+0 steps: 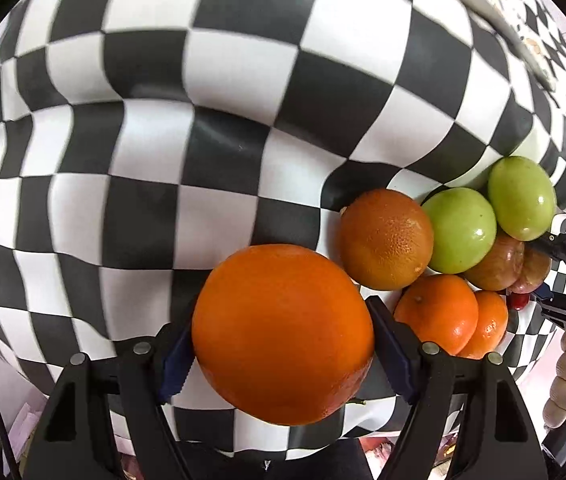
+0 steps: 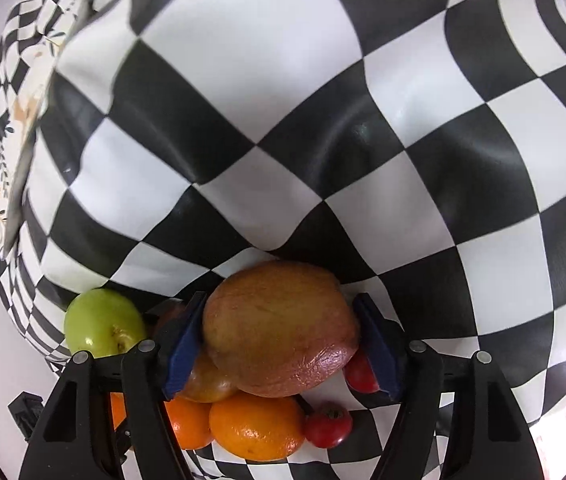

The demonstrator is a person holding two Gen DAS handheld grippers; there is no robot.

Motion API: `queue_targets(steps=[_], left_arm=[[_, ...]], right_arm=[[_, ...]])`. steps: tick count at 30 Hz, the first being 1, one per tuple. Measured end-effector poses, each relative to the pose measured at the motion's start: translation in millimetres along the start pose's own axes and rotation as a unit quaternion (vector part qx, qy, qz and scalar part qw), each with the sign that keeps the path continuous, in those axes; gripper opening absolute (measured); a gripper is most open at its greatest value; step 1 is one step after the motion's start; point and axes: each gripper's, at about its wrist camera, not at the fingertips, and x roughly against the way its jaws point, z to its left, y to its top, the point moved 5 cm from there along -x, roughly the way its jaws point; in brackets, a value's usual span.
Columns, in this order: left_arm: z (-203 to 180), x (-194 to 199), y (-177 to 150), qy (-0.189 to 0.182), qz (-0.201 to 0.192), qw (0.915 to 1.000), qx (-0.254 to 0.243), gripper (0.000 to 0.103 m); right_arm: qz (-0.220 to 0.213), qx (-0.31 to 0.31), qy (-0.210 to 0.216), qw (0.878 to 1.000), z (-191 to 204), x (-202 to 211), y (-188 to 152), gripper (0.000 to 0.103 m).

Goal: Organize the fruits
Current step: 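Carry the orange and apple onto the floral plate and release both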

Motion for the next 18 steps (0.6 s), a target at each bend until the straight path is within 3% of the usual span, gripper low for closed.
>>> queue_targets(steps=[7, 11, 16, 18], left_arm=[[6, 49, -2, -0.01, -0.043, 0.9988, -0.022, 0.077], [-22, 106, 8, -0.024, -0.078, 0.9958, -0.042, 0.077], [-53, 153, 54, -0.067, -0.09, 0.9921, -0.055, 0.077], [-58, 171, 83, -0.084, -0.088, 0.9912, -0.052, 0.077]], right_arm=[[-0.039, 0.037, -0.001, 0.999, 16, 42, -34, 0.074], [-0.063, 0.065, 0.03, 0.995, 34, 80, -44, 0.074], [-0.075, 0.103, 0.071, 0.989, 87, 116, -46, 0.074], [-0.076, 0.122, 0.081, 0.986, 120, 122, -28, 0.074]])
